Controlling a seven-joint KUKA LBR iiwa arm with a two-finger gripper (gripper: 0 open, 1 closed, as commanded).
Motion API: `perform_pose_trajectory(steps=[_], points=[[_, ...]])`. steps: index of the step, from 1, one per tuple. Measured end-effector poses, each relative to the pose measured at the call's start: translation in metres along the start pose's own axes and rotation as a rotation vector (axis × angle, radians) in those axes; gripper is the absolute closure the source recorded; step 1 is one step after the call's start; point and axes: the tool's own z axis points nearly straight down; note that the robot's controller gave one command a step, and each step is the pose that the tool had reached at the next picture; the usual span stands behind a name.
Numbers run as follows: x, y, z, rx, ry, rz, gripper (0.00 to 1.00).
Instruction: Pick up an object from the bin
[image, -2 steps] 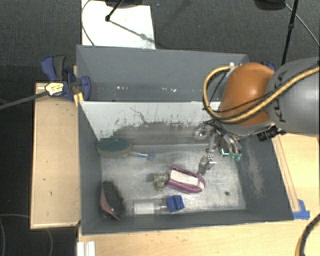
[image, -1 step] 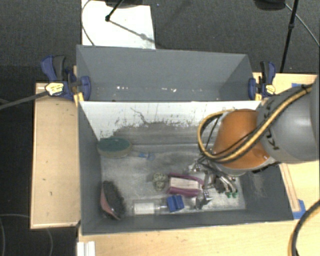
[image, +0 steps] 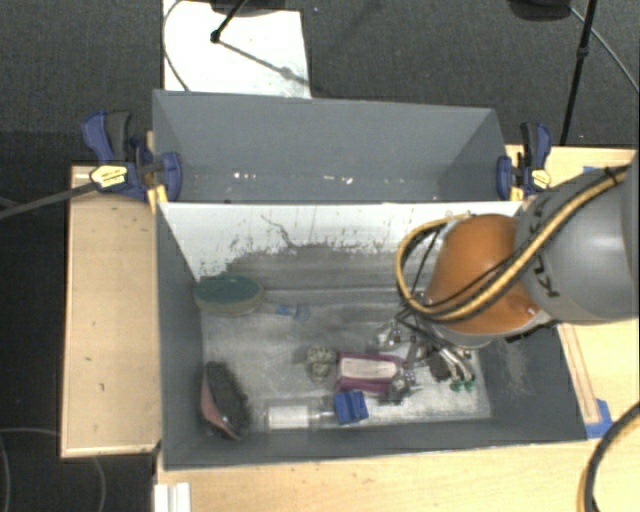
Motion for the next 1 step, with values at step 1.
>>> perform_pose_trajectory(steps=[1], points=[[-0.0001, -0.0327, -0.1700, 0.003, -0.006, -0.178, 1.00]])
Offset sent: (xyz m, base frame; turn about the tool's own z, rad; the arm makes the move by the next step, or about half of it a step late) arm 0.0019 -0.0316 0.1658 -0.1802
